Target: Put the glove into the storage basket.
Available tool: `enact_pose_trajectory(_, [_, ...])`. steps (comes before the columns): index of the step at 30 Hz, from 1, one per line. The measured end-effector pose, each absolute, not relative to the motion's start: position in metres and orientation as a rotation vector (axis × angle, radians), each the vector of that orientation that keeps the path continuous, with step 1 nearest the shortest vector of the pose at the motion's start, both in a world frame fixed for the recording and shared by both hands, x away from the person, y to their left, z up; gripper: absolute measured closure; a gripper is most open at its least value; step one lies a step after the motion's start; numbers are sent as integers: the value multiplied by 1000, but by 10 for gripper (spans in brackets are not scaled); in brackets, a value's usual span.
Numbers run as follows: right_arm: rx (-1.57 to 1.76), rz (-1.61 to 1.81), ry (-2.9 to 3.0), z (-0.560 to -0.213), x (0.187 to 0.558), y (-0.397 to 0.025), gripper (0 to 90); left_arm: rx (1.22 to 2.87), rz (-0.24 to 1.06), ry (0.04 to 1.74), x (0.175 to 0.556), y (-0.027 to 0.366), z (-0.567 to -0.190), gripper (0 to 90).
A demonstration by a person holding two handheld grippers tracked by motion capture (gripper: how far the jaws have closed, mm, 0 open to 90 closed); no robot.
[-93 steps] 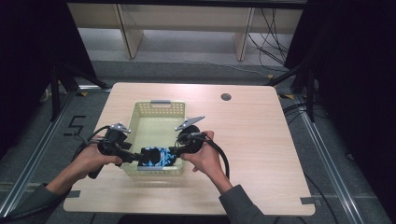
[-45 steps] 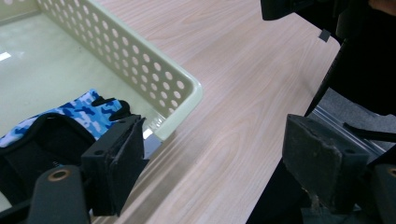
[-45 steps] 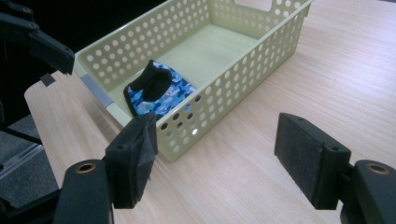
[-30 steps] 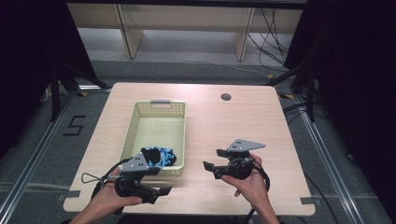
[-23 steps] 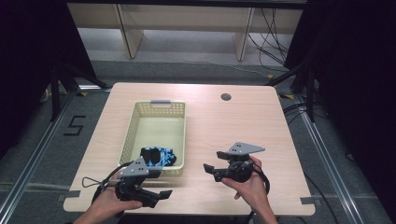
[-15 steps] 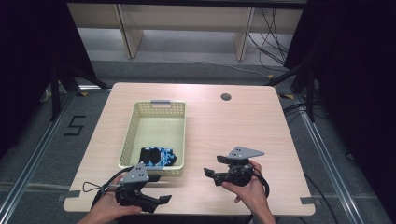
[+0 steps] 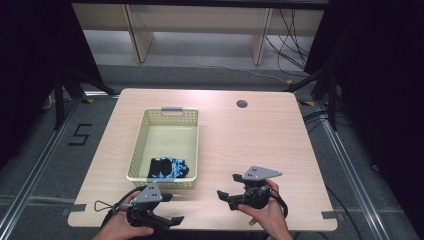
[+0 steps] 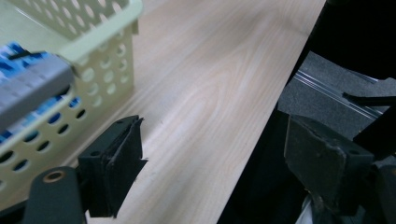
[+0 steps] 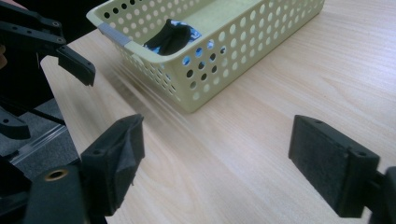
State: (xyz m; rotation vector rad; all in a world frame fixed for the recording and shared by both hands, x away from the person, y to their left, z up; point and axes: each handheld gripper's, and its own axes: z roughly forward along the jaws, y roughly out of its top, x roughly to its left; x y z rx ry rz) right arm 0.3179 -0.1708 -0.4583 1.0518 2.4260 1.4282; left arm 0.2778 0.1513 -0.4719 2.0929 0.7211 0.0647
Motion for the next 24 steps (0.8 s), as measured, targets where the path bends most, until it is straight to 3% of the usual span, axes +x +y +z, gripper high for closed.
enact_pose_trajectory(24, [1037,1336,2503,-486,294,-176,180,2174,110,694,274,157,-499,167])
